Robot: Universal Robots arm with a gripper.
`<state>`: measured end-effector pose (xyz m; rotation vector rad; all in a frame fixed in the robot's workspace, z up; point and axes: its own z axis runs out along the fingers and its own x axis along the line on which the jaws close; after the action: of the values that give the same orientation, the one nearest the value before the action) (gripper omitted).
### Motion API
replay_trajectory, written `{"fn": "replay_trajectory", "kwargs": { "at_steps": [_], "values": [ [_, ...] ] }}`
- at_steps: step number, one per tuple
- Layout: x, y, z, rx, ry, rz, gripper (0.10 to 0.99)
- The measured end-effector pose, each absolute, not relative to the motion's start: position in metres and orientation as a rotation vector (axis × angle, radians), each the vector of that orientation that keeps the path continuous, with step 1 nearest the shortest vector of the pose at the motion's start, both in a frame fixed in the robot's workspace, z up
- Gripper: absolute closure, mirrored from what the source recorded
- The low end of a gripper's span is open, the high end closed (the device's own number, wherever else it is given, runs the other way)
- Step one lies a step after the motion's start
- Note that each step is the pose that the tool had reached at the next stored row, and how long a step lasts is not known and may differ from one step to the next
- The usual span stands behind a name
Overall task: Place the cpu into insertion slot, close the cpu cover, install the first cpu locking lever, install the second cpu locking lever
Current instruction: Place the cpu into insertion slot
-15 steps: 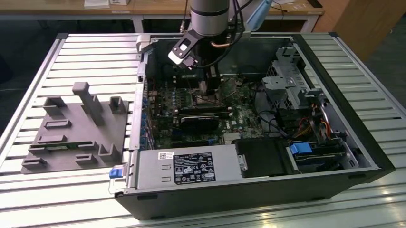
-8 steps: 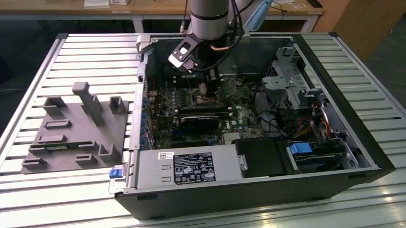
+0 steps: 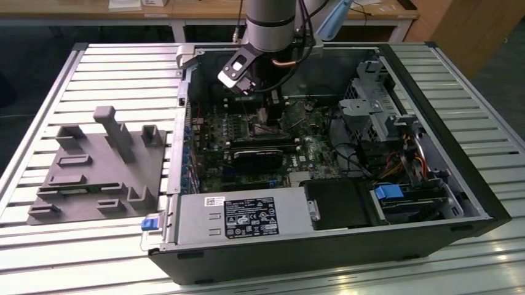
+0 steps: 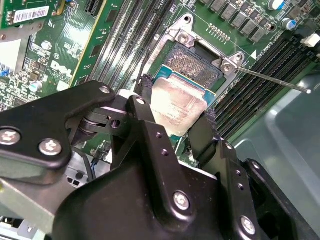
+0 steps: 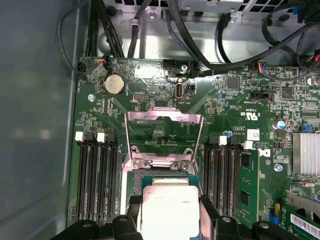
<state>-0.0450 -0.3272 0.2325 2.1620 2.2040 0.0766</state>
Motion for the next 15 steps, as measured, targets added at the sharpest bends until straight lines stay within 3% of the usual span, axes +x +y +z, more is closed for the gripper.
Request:
{"fn": "replay_trajectory", "kwargs": {
  "at_steps": [15],
  "values": [
    [-0.045, -0.326, 0.220, 2.162, 2.204, 0.076, 0.549]
  ]
}}
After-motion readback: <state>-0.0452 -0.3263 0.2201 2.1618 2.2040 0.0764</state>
